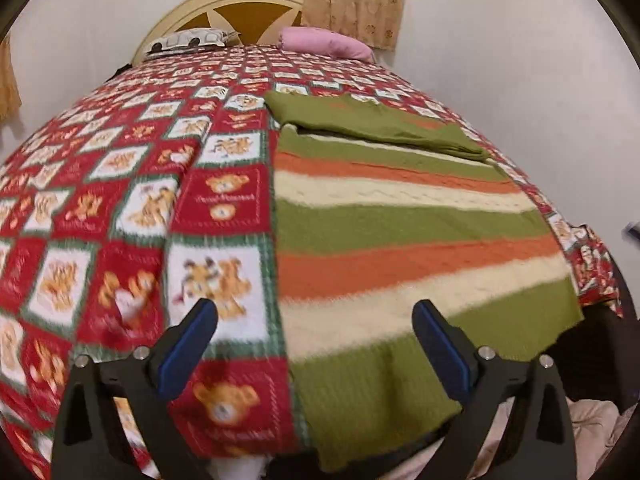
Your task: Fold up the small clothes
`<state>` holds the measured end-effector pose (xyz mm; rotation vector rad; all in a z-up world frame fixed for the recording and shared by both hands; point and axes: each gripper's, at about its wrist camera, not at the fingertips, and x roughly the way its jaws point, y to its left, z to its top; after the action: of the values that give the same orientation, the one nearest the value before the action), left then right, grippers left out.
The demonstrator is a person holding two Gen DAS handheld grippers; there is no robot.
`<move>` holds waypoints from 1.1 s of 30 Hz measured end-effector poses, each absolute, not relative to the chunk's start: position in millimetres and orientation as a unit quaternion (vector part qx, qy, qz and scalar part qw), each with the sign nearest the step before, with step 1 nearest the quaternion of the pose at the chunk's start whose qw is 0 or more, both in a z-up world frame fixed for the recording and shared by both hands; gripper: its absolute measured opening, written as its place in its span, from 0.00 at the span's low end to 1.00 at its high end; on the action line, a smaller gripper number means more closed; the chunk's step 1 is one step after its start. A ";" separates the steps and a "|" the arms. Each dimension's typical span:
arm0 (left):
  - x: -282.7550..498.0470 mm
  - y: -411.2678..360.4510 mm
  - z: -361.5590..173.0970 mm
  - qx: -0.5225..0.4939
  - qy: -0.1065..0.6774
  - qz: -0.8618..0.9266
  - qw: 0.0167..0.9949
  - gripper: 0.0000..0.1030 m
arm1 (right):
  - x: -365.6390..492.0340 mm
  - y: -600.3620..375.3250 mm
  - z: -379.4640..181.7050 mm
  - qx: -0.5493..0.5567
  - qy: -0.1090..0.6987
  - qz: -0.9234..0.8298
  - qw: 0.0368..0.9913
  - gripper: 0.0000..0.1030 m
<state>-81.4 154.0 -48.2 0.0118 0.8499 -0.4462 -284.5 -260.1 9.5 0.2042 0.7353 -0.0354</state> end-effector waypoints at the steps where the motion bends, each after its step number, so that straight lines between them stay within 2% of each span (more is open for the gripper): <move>1: -87.0 154.7 -48.7 0.001 0.410 -0.214 0.887 0.94 | -277.4 -259.6 -6.9 0.110 0.377 -0.017 0.919 0.71; 5: -105.4 156.8 -55.5 -0.020 0.430 -0.226 0.874 0.86 | -269.9 -251.2 -60.4 0.143 0.426 -0.012 0.893 0.71; 9: -117.6 153.1 -62.1 -0.018 0.441 -0.239 0.865 0.74 | -275.8 -232.1 -80.0 0.117 0.445 -0.004 0.888 0.70; 10: -117.8 151.6 -64.3 -0.020 0.446 -0.242 0.862 0.70 | -275.0 -228.2 -81.9 0.105 0.444 -0.008 0.890 0.66; 14: -116.2 144.1 -74.7 -0.027 0.471 -0.249 0.846 0.64 | -266.6 -218.6 -93.0 0.094 0.458 -0.007 0.884 0.59; 15: -115.9 142.2 -78.0 -0.030 0.479 -0.252 0.840 0.60 | -265.6 -216.5 -97.4 0.090 0.467 -0.007 0.880 0.51; 18: -119.4 139.2 -78.8 -0.023 0.479 -0.252 0.840 0.60 | -264.9 -211.9 -100.2 0.057 0.468 -0.016 0.882 0.46; 20: -119.5 140.0 -77.3 -0.016 0.481 -0.246 0.841 0.54 | -264.1 -213.9 -99.0 0.050 0.474 -0.020 0.879 0.40; 21: -119.4 142.7 -76.1 -0.017 0.481 -0.241 0.842 0.54 | -263.6 -217.6 -98.7 0.056 0.476 -0.019 0.877 0.37; 23: -119.7 148.9 -73.2 -0.027 0.476 -0.238 0.846 0.54 | -265.1 -227.1 -97.8 0.092 0.476 -0.009 0.874 0.36; 25: -117.3 152.6 -74.7 -0.034 0.476 -0.235 0.847 0.60 | -266.5 -234.8 -97.8 0.126 0.471 0.000 0.873 0.36; 30: -112.0 159.5 -81.7 -0.056 0.490 -0.225 0.840 0.62 | -267.3 -223.3 -97.2 0.101 0.472 0.001 0.876 0.37; 33: -112.1 160.0 -82.4 -0.073 0.491 -0.237 0.835 0.74 | -265.8 -217.5 -99.7 0.094 0.471 0.004 0.877 0.48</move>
<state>-112.1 160.0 -82.4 -0.1546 1.0390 -0.5023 -265.8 -217.5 -99.7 0.1962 0.9819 0.0094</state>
